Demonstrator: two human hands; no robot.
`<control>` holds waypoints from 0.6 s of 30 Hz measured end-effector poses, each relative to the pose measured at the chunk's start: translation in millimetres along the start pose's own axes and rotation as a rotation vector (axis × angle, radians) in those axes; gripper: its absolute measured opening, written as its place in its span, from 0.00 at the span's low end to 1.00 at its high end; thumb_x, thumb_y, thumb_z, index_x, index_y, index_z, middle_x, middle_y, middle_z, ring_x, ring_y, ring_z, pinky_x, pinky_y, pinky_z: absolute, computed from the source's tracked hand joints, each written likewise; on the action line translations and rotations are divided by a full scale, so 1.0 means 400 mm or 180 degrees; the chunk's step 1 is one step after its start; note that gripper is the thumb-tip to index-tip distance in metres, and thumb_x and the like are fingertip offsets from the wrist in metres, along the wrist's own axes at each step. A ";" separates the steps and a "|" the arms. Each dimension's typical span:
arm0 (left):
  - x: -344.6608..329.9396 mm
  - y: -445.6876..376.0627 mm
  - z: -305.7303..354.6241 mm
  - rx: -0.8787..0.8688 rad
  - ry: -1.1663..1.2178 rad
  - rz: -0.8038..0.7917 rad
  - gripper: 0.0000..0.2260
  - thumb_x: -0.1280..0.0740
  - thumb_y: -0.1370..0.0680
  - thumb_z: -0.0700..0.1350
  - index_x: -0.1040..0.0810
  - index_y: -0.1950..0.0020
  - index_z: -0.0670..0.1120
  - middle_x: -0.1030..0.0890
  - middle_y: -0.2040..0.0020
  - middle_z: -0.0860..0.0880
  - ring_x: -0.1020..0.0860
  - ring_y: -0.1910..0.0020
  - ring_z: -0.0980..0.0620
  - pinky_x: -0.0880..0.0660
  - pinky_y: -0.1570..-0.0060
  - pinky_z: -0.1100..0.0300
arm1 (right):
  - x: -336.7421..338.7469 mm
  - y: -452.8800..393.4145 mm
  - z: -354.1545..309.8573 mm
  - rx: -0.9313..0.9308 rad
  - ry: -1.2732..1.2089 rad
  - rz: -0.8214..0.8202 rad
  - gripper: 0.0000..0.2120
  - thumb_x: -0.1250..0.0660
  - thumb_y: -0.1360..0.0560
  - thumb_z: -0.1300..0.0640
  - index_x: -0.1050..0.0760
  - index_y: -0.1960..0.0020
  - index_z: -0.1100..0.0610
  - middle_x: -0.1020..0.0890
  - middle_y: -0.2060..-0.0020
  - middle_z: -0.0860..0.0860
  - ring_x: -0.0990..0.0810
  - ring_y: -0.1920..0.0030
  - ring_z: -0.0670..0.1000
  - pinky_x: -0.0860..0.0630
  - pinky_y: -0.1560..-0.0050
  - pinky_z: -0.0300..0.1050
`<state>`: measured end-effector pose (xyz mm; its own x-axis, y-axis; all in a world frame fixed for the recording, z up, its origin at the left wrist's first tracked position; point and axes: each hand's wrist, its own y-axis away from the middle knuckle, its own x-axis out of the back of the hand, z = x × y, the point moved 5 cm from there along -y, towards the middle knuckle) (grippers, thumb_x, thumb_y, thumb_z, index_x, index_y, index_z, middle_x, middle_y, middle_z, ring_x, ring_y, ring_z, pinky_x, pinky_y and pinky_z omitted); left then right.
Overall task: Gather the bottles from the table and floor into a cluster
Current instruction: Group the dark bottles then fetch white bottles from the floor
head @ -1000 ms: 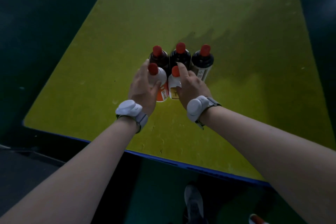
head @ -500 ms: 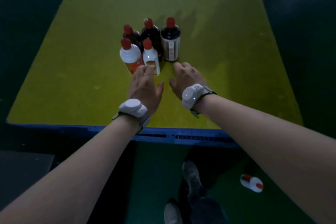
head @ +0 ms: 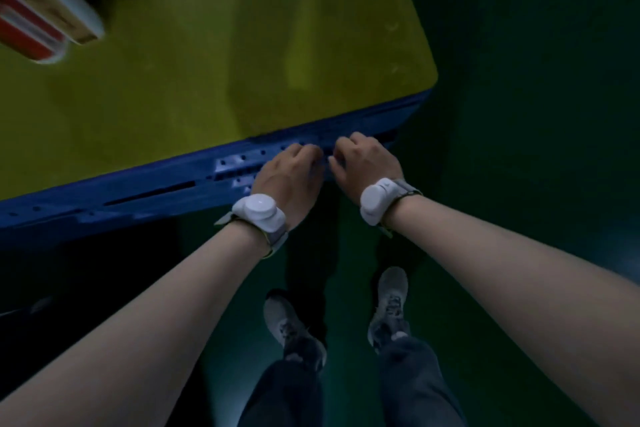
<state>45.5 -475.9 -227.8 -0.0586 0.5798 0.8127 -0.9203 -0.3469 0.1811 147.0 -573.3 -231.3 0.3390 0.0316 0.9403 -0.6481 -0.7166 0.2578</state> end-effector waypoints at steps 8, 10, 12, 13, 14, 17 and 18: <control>-0.427 -0.055 0.091 0.0148 -0.0112 -0.1008 0.16 0.37 0.18 0.52 0.27 0.31 0.50 0.23 0.36 0.43 0.21 0.44 0.39 0.21 0.46 0.48 | -0.266 0.157 0.438 -0.0903 0.0161 -0.1147 0.13 0.36 0.18 0.51 0.27 0.38 0.57 0.24 0.42 0.57 0.25 0.42 0.61 0.29 0.54 0.51; -0.527 -0.062 0.096 0.0271 -0.0123 -0.1242 0.16 0.38 0.18 0.52 0.28 0.32 0.48 0.25 0.36 0.43 0.22 0.42 0.39 0.23 0.43 0.46 | -0.323 0.192 0.522 -0.1051 0.0141 -0.1272 0.14 0.39 0.17 0.49 0.28 0.37 0.56 0.24 0.41 0.57 0.25 0.41 0.60 0.29 0.54 0.51; -0.628 -0.064 0.093 0.0493 -0.0197 -0.1558 0.17 0.39 0.18 0.52 0.29 0.32 0.46 0.26 0.35 0.41 0.23 0.41 0.39 0.23 0.41 0.46 | -0.384 0.227 0.596 -0.1165 0.0149 -0.1472 0.16 0.39 0.17 0.48 0.30 0.34 0.56 0.25 0.40 0.57 0.25 0.41 0.60 0.29 0.54 0.51; -0.678 -0.065 0.093 0.0591 -0.0249 -0.1735 0.17 0.39 0.18 0.52 0.30 0.32 0.45 0.27 0.34 0.40 0.23 0.41 0.39 0.23 0.41 0.47 | -0.413 0.243 0.630 -0.1241 0.0143 -0.1585 0.17 0.38 0.17 0.48 0.31 0.33 0.56 0.26 0.39 0.57 0.25 0.40 0.60 0.27 0.52 0.51; -0.723 -0.064 0.093 0.0675 -0.0302 -0.1880 0.18 0.39 0.17 0.51 0.31 0.31 0.44 0.28 0.33 0.40 0.23 0.40 0.38 0.24 0.40 0.47 | -0.440 0.257 0.659 -0.1319 0.0120 -0.1689 0.18 0.38 0.18 0.48 0.32 0.33 0.56 0.26 0.39 0.58 0.26 0.39 0.60 0.26 0.49 0.52; -0.850 -0.079 0.105 0.0777 -0.0378 -0.2054 0.19 0.39 0.17 0.51 0.32 0.30 0.44 0.29 0.32 0.39 0.25 0.38 0.37 0.25 0.38 0.46 | -0.521 0.253 0.733 -0.1421 -0.0027 -0.1778 0.19 0.36 0.18 0.48 0.34 0.32 0.58 0.28 0.38 0.59 0.26 0.39 0.61 0.25 0.48 0.54; -0.878 -0.086 0.111 0.0767 -0.0357 -0.2045 0.18 0.38 0.17 0.51 0.31 0.30 0.44 0.29 0.33 0.39 0.25 0.38 0.37 0.25 0.38 0.46 | -0.541 0.241 0.745 -0.1401 -0.0091 -0.1794 0.20 0.36 0.18 0.49 0.34 0.32 0.58 0.28 0.38 0.59 0.26 0.39 0.61 0.25 0.48 0.54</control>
<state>115.1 -700.5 -494.8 0.5213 0.6498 0.5532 -0.6468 -0.1220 0.7528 214.5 -856.9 -476.3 0.7171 0.2916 0.6330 -0.5822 -0.2488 0.7741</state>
